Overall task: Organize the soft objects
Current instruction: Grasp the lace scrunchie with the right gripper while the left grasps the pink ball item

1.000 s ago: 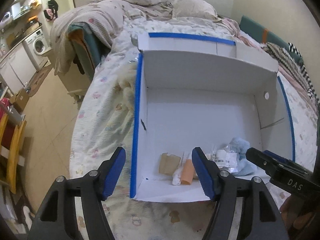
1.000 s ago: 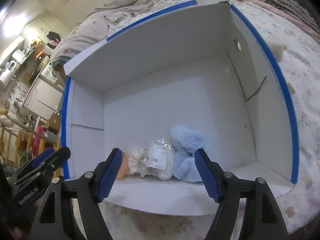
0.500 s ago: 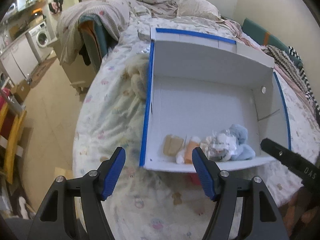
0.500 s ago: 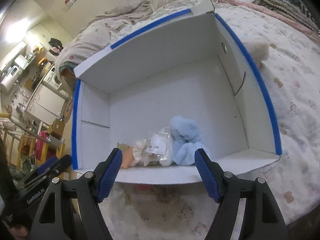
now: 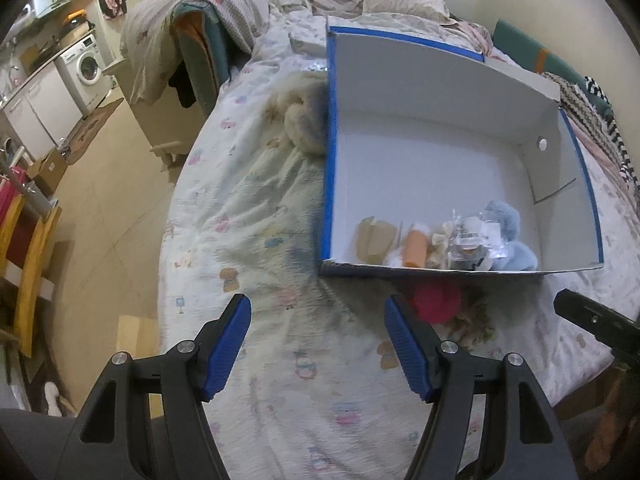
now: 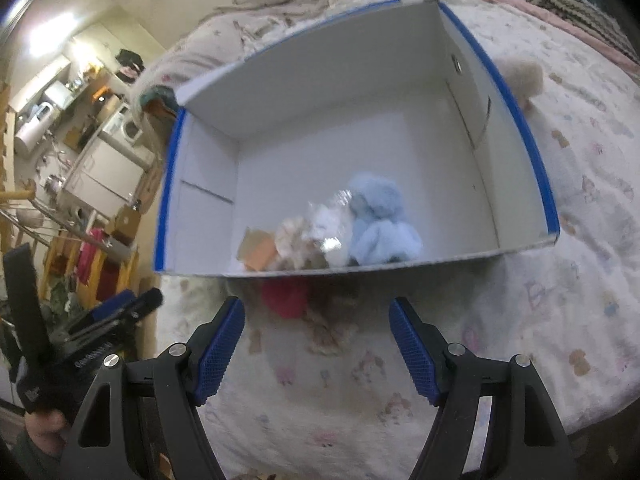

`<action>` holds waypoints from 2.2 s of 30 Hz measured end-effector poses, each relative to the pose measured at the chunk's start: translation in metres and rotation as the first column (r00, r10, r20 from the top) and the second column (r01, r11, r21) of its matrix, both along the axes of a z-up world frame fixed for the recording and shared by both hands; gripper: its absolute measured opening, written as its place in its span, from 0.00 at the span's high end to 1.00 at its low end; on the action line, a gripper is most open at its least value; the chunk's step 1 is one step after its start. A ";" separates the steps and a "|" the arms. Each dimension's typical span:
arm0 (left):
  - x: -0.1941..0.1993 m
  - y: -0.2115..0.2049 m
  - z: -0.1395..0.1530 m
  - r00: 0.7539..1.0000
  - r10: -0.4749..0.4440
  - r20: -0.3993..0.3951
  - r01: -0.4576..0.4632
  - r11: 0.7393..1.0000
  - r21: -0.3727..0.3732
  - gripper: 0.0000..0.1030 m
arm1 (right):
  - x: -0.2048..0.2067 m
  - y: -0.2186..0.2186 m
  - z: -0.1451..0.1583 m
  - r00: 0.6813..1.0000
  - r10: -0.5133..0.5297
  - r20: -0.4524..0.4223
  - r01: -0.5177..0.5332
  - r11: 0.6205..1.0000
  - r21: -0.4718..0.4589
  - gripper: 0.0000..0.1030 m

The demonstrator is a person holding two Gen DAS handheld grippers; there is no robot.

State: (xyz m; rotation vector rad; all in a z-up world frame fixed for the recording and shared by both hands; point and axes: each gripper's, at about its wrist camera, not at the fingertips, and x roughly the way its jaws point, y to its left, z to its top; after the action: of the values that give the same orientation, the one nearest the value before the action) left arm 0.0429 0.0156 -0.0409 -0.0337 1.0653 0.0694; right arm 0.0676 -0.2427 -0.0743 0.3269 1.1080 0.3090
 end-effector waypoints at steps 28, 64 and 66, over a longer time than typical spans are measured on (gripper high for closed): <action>0.010 0.006 -0.027 0.997 -0.007 -0.074 0.006 1.000 -0.022 0.36 | 0.038 0.081 -0.099 0.973 0.091 -0.213 -0.155 0.939 -0.308 0.73; 0.072 -0.093 -0.082 0.959 -0.105 -0.262 0.086 0.993 -0.083 0.75 | 0.008 -0.009 -0.058 0.985 -0.020 -0.170 -0.001 0.992 -0.124 0.86; 0.070 -0.090 -0.081 0.960 -0.103 -0.261 0.085 0.993 -0.077 0.75 | 0.008 -0.005 -0.058 0.985 -0.009 -0.170 -0.013 0.992 -0.129 0.86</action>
State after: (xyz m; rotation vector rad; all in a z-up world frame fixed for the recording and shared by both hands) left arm 0.1128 -0.0747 -0.1216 -0.0335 1.3350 -0.0486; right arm 0.0753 -0.2475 -0.1324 0.2402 1.2909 0.2120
